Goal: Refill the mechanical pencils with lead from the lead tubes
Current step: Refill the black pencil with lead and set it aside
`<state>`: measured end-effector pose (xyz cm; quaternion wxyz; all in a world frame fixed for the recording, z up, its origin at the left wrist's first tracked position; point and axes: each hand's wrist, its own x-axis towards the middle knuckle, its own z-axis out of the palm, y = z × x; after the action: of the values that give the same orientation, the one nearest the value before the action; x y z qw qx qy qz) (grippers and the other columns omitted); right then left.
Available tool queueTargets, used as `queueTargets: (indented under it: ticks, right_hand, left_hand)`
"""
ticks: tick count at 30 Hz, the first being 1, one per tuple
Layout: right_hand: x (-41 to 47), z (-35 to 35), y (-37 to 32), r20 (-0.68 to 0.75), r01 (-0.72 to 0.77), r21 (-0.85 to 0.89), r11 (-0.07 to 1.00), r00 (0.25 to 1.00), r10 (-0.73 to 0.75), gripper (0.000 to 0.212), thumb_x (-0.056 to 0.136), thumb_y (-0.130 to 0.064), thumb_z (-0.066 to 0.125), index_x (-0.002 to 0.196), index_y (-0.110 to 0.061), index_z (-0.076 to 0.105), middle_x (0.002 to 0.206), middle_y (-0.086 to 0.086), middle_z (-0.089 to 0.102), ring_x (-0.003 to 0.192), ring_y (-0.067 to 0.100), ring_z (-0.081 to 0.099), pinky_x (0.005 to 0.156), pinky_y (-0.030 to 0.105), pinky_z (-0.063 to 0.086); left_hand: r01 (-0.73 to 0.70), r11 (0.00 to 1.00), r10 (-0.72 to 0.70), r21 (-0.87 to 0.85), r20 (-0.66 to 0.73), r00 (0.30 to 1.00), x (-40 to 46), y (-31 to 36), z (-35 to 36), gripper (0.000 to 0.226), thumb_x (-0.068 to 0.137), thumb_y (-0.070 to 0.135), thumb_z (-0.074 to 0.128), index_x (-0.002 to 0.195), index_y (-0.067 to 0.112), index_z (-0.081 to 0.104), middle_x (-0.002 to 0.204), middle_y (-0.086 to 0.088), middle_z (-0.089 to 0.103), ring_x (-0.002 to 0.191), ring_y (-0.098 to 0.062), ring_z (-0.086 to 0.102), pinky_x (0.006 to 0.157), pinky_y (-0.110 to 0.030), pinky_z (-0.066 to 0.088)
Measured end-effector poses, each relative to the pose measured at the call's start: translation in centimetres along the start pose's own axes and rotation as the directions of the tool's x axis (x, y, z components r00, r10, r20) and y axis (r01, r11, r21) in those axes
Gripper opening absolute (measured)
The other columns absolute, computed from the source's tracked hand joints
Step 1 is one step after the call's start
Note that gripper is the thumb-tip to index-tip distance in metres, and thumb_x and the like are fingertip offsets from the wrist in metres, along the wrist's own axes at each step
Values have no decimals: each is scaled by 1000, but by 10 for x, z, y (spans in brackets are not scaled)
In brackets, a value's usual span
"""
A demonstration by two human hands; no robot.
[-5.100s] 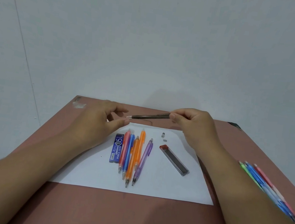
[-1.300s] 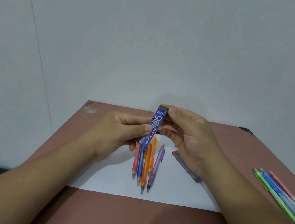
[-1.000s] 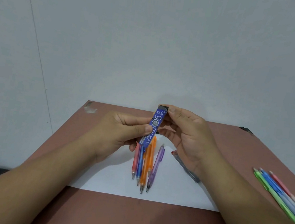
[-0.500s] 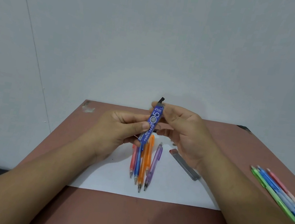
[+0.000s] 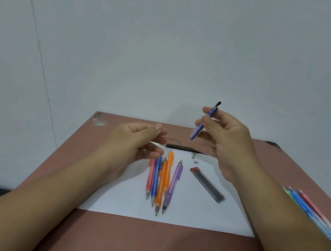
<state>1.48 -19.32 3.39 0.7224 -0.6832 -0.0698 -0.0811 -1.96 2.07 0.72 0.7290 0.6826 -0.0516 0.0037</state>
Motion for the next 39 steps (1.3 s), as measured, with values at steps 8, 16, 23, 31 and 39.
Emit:
queueTargets:
  ticks: [8, 16, 23, 31, 39]
  right_hand:
    - [5, -3, 17, 137, 332, -549, 767, 941, -309, 38, 90, -21, 76, 121, -43, 71, 105, -7, 66, 99, 6, 61, 84, 8, 44]
    - [6, -4, 19, 232, 502, -708, 497, 830, -507, 49, 91, -5, 71, 131, -33, 67, 108, -8, 63, 96, 1, 55, 86, 3, 40]
    - [9, -6, 21, 364, 622, -750, 225, 672, -644, 53, 87, 9, 64, 129, -22, 68, 109, -4, 68, 105, 19, 58, 92, 24, 44]
    - [7, 1, 22, 449, 690, -716, 102, 569, -689, 71, 83, 14, 63, 143, -23, 58, 100, -5, 66, 98, 21, 56, 78, 40, 54]
    - [7, 2, 21, 469, 717, -697, -18, 436, -768, 36, 87, 8, 66, 117, -10, 75, 100, 4, 70, 96, 28, 61, 75, 42, 54]
  left_hand:
    - [147, 963, -115, -225, 146, 983, -2, 2, 1, 42, 88, 31, 62, 115, 0, 71, 111, -24, 71, 83, -25, 72, 70, -24, 63]
    - [282, 885, -190, -369, 267, 945, -2, 3, 1, 46, 91, 30, 60, 122, -4, 67, 114, -26, 69, 79, -28, 75, 66, -27, 63]
    - [419, 808, -226, -414, 439, 869, -3, 4, -2, 53, 96, 34, 52, 129, -6, 63, 115, -26, 69, 85, -32, 76, 74, -30, 64]
    - [373, 810, -184, -452, 409, 894, -2, 3, -1, 49, 99, 28, 50, 136, -4, 54, 132, -25, 63, 101, -38, 73, 83, -35, 62]
    - [339, 820, -171, -461, 368, 914, 0, 4, -1, 49, 98, 28, 51, 135, -3, 55, 132, -26, 63, 106, -36, 71, 82, -34, 63]
